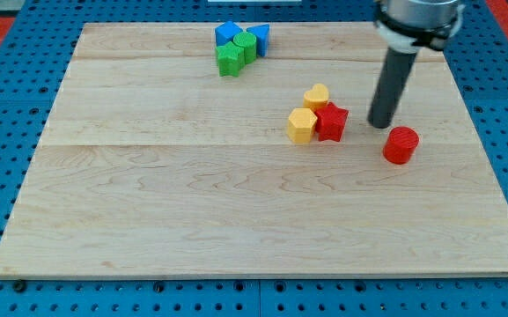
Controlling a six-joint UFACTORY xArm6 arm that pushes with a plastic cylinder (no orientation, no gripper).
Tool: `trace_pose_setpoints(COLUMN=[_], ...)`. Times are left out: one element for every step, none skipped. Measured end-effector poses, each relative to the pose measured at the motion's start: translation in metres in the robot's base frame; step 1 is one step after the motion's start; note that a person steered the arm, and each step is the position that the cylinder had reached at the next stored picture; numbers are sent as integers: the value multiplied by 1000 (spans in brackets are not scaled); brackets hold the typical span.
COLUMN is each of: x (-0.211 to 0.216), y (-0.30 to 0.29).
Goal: Move the red blocks and the yellow heart towards the bottom right of the board
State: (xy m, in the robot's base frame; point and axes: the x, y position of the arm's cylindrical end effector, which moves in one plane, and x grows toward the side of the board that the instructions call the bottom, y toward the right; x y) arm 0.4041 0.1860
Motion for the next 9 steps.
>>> trace_pose_setpoints(x=[59,116,99,4,-54,-85,-105,-65,-30], y=[11,11,23,48,-4,-68,-106,-108,-108])
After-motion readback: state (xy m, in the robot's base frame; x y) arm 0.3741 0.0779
